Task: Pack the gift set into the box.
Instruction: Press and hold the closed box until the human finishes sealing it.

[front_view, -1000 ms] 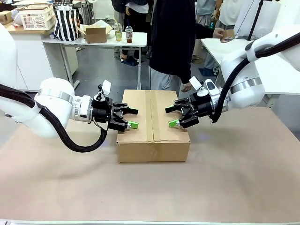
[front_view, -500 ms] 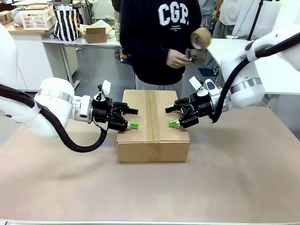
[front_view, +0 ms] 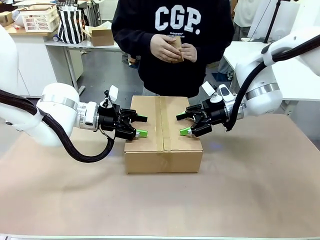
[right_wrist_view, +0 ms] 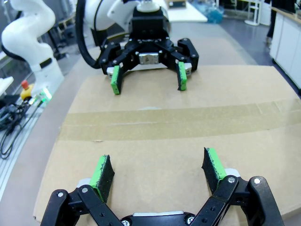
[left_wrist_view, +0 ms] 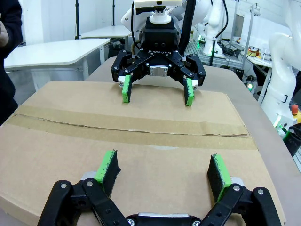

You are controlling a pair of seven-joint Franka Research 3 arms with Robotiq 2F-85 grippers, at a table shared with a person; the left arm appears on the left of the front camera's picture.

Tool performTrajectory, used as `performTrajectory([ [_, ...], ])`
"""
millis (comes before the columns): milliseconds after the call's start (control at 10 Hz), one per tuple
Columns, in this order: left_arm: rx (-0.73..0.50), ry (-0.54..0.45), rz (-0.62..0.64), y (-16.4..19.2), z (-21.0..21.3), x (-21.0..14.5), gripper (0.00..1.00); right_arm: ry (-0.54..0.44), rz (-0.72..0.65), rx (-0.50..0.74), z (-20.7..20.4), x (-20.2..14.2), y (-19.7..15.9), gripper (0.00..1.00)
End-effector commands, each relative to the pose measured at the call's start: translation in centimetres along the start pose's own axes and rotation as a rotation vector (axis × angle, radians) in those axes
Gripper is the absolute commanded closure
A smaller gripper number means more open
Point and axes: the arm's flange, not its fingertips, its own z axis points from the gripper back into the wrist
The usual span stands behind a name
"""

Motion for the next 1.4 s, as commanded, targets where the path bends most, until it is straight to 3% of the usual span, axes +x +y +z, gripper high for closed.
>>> performTrajectory([
  [0, 0.005, -0.004, -0.004, -0.05, -0.01, -0.58, 0.0, 0.006, -0.002, -0.002, -0.11, -0.25, 0.03, 0.0],
  [1300, 0.005, -0.004, -0.004, -0.05, -0.01, -0.58, 0.0, 0.006, -0.002, -0.002, -0.11, -0.25, 0.03, 0.0],
])
